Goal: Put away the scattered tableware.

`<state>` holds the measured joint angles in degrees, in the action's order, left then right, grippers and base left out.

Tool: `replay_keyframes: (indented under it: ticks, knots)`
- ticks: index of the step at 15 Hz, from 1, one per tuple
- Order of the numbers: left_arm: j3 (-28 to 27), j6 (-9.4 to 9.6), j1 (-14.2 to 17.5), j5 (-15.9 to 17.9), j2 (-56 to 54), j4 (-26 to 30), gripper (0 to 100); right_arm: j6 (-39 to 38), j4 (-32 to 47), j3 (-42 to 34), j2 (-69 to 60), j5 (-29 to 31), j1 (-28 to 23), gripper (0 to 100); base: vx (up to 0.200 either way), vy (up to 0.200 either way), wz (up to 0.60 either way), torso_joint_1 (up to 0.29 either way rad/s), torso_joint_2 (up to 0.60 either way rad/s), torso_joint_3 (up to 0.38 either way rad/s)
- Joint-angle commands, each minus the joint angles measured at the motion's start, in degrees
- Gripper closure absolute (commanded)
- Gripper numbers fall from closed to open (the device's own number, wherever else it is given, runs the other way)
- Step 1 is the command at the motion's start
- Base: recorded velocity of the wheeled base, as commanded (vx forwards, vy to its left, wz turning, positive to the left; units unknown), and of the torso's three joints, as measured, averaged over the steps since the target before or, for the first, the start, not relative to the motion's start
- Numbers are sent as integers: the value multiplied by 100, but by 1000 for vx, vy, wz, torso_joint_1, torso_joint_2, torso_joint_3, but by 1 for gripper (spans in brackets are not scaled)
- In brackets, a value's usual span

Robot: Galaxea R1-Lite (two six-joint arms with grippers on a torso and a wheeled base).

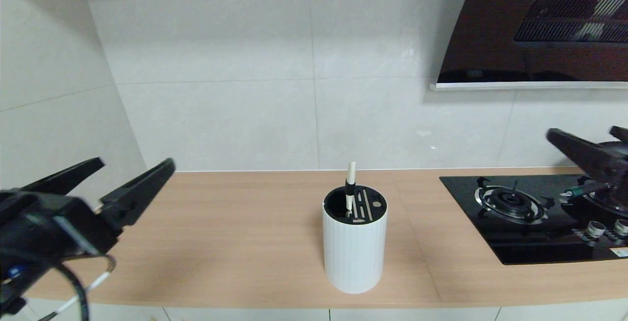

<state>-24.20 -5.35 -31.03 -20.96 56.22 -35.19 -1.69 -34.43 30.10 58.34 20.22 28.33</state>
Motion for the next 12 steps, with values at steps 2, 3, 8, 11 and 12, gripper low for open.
replay_keyframes:
  ticks: [2, 3, 8, 11, 12]
  knots:
    - [179, 122, 949, 118, -3574, 3124, 0, 99, 1764, -505, -2978, -36, -1075, 0, 0, 0, 0, 0, 0, 0]
    - [161, 140, 1204, 250, -4040, 3555, 0, 108, 2441, -479, -3611, -27, -1277, 0, 0, 0, 0, 0, 0, 0]
    - [196, 17, 1819, 118, -5077, 4179, 0, 90, 4119, -479, -5254, 34, -2007, 0, 0, 0, 0, 0, 0, 0]
    - [284, 61, 2382, 83, -5077, 4170, 0, 90, 4137, -681, -5509, -62, -2719, 0, 0, 0, 0, 0, 0, 0]
    - [346, 25, 2443, 65, -5069, 4161, 0, 126, 4181, -795, -5685, -177, -2807, 0, 0, 0, 0, 0, 0, 0]
